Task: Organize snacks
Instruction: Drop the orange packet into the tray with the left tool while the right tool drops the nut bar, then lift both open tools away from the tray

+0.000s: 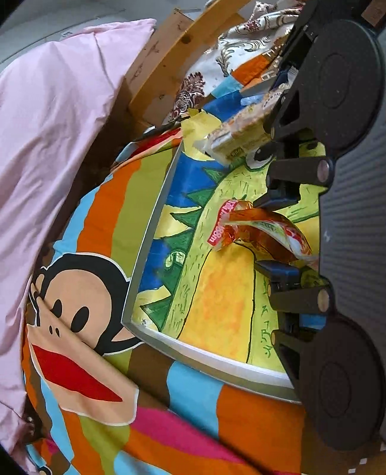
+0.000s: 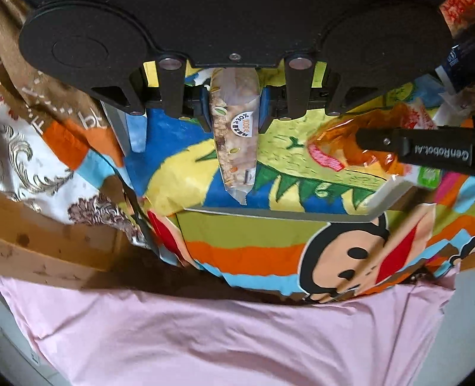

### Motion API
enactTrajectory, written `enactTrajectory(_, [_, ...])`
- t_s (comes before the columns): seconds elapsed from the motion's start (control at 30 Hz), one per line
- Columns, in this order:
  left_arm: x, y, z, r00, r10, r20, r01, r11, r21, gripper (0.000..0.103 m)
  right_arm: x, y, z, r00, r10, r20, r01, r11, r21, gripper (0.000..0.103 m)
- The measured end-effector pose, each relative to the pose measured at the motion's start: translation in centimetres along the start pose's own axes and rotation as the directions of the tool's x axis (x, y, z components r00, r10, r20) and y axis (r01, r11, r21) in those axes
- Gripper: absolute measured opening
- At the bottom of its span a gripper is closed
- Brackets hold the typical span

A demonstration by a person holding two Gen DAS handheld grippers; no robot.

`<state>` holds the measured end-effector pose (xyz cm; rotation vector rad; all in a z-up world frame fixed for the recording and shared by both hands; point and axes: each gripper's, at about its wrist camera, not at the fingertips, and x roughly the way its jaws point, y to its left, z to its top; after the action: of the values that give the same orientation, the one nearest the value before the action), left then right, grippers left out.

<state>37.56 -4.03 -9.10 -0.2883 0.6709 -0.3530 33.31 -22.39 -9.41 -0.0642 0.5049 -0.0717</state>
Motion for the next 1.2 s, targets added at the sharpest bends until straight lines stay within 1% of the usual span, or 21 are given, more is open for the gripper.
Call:
enactTrajectory(0.1, [0.0,-0.5,0.0,1.000,0.016,-0.012,-0.016,1.000,0.024,0.041,-0.1,-0.1,-0.1,1.000,0.003,-0.014,-0.003,1.000,0.008,0.034])
enactTrajectory(0.13, [0.0,-0.7,0.0,0.999,0.031,-0.010,-0.030,0.999,0.036,0.043,-0.1,-0.1,-0.2,1.000,0.006,-0.019,-0.006,1.000,0.011,0.035])
enactTrajectory(0.2, [-0.2,-1.0,0.1,0.999,0.053,-0.009,-0.052,0.997,0.056,0.063,-0.4,0.0,-0.1,1.000,0.015,-0.017,-0.015,1.000,0.004,0.039])
enactTrajectory(0.23, [-0.5,-1.1,0.2,0.998,0.062,-0.004,-0.062,0.996,0.058,0.067,-0.6,0.1,-0.1,1.000,0.014,-0.014,-0.014,1.000,-0.001,0.044])
enactTrajectory(0.27, [-0.6,-1.2,0.3,0.998,0.068,0.000,-0.068,0.996,0.054,0.074,-0.9,0.1,0.1,1.000,0.014,-0.007,-0.014,1.000,-0.003,0.048])
enactTrajectory(0.3, [-0.9,-1.2,0.4,0.997,0.074,0.003,-0.074,0.996,0.047,0.075,-1.2,0.0,0.3,1.000,0.014,-0.002,-0.014,1.000,-0.001,0.049])
enactTrajectory(0.37, [-1.5,-1.1,0.6,0.996,0.090,0.008,-0.090,0.995,0.033,0.078,-2.1,-0.4,0.9,1.000,0.011,0.011,-0.011,1.000,0.015,0.056])
enactTrajectory(0.43, [-2.6,-1.0,1.0,0.994,0.105,0.029,-0.106,0.994,0.008,0.083,-3.3,-0.9,1.6,0.999,0.005,0.036,-0.006,0.999,0.035,0.060])
enactTrajectory(0.53, [-5.3,-1.3,1.4,0.988,0.121,0.092,-0.120,0.993,-0.011,0.090,-5.7,-1.8,2.7,0.996,-0.013,0.084,0.008,0.998,0.059,0.070])
enactTrajectory(0.6, [-7.3,-1.9,1.5,0.981,0.138,0.138,-0.141,0.990,0.007,0.100,-7.6,-2.5,3.3,0.994,-0.015,0.113,0.005,0.996,0.091,0.076])
enactTrajectory(0.67, [-9.5,-2.8,1.3,0.967,0.162,0.196,-0.173,0.984,0.043,0.102,-9.7,-3.1,3.9,0.990,-0.007,0.142,-0.009,0.993,0.118,0.084])
enactTrajectory(0.73, [-11.5,-3.7,1.4,0.957,0.167,0.237,-0.190,0.979,0.077,0.102,-11.8,-3.3,4.2,0.985,-0.001,0.173,-0.019,0.993,0.119,0.089])
enactTrajectory(0.77, [-12.3,-4.1,1.5,0.954,0.167,0.250,-0.193,0.977,0.086,0.102,-12.9,-3.4,4.3,0.982,0.000,0.190,-0.022,0.993,0.114,0.093])
enactTrajectory(0.87, [-15.0,-5.3,1.3,0.940,0.168,0.297,-0.204,0.975,0.094,0.102,-16.1,-3.8,4.2,0.971,-0.002,0.240,-0.024,0.994,0.104,0.098])
enactTrajectory(1.0, [-18.7,-6.6,-0.4,0.921,0.154,0.358,-0.211,0.970,0.125,0.102,-19.9,-4.1,3.5,0.960,0.017,0.278,-0.047,0.994,0.102,0.102])
enactTrajectory(1.07, [-20.1,-7.1,-1.4,0.918,0.155,0.366,-0.222,0.964,0.148,0.103,-21.8,-4.4,2.9,0.955,0.028,0.294,-0.061,0.993,0.104,0.102])
enactTrajectory(1.2, [-22.4,-7.7,-3.5,0.911,0.188,0.366,-0.266,0.948,0.175,0.103,-25.0,-4.5,1.8,0.948,0.026,0.317,-0.055,0.995,0.085,0.102])
